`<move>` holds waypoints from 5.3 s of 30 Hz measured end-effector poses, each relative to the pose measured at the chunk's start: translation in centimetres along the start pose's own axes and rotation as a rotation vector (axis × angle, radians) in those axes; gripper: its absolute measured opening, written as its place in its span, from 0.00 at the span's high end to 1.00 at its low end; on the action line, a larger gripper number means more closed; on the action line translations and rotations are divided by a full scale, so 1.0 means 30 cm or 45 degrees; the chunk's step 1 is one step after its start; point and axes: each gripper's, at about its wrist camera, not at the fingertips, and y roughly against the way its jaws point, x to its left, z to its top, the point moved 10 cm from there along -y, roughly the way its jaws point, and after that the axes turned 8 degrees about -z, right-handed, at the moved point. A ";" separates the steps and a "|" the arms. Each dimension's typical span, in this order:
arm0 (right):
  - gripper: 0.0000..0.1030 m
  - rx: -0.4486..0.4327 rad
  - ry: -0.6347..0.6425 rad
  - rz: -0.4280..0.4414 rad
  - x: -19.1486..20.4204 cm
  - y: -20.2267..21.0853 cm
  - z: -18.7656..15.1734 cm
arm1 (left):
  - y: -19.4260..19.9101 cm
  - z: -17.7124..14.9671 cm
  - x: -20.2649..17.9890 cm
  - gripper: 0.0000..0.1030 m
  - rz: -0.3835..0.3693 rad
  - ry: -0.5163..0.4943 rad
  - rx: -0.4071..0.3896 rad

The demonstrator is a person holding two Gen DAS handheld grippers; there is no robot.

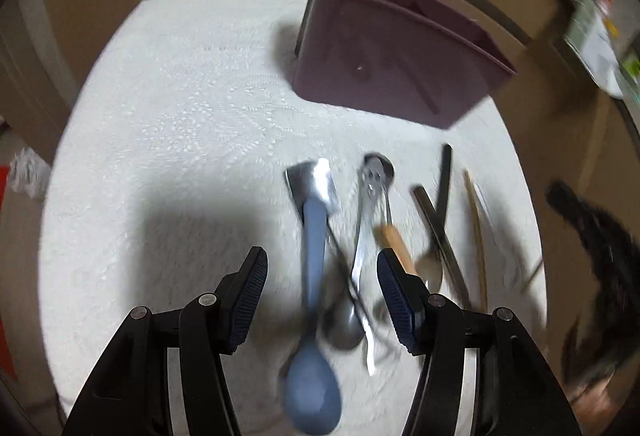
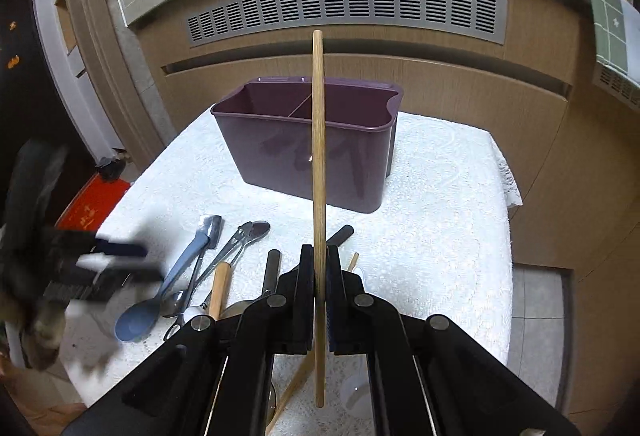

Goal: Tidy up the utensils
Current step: 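Lower spatula into purple caddy with left tool while right tool drops chopstick in, then grasp blue spoon with left tool while right tool grasps second wooden chopstick, then lift blue spoon and chopstick over purple caddy and release both inside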

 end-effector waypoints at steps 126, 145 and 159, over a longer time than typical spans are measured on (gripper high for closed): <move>0.92 0.247 -0.001 -0.072 0.055 -0.153 -0.242 | -0.024 -0.117 -0.183 0.69 -0.115 -0.484 0.028; 0.95 0.128 -0.107 0.044 0.049 -0.012 -0.187 | 0.297 -0.056 -0.202 0.87 -0.180 -0.308 -0.410; 0.95 0.004 -0.118 -0.012 0.020 0.052 -0.101 | 0.384 0.027 -0.267 0.87 -0.182 -0.363 -0.527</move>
